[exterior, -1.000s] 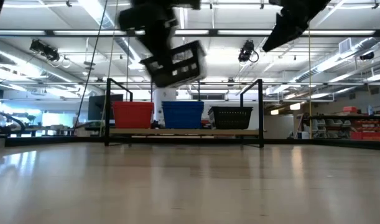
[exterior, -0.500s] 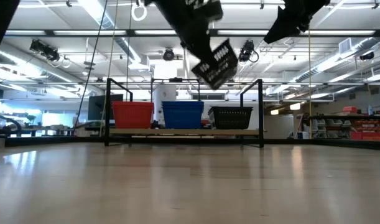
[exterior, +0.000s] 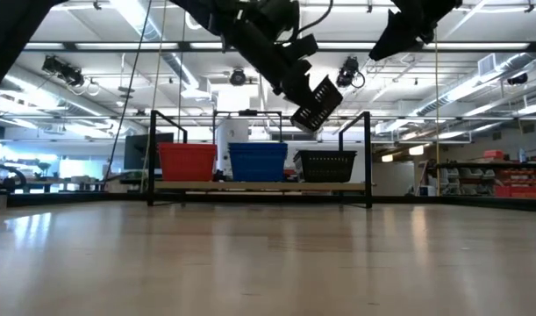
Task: Stack baskets on shelf by color
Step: Stack the black bin on top of the black bin on the shelf
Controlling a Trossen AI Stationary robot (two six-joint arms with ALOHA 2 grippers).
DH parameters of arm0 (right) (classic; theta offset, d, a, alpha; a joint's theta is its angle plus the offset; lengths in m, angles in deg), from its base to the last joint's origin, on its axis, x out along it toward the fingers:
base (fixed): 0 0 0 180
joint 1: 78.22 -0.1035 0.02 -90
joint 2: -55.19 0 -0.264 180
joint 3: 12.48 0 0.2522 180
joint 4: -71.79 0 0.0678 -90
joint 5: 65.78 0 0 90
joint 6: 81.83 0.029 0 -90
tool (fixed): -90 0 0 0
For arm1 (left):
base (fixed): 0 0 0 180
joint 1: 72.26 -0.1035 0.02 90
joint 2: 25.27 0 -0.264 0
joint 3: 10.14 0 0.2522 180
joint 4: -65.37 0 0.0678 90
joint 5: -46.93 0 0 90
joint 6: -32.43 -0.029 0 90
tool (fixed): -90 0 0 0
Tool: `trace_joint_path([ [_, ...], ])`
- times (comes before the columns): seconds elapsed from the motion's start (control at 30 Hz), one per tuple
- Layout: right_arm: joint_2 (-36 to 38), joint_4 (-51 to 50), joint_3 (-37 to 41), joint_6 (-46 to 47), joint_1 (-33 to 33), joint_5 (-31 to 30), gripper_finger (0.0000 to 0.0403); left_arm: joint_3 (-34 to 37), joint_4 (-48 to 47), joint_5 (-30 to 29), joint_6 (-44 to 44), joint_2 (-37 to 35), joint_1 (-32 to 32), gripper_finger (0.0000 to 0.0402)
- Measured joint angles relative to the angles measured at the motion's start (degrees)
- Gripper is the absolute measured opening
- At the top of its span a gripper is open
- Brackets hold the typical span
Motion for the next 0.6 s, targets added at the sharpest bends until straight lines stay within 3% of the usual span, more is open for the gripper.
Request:
trace_joint_path([
  [0.6, 0.0, 2.0, 0.0, -2.1, 0.1, -1.5, 0.0119, 0.0, -1.5, 3.6, 2.2, 3.7, -2.4, 0.0010],
])
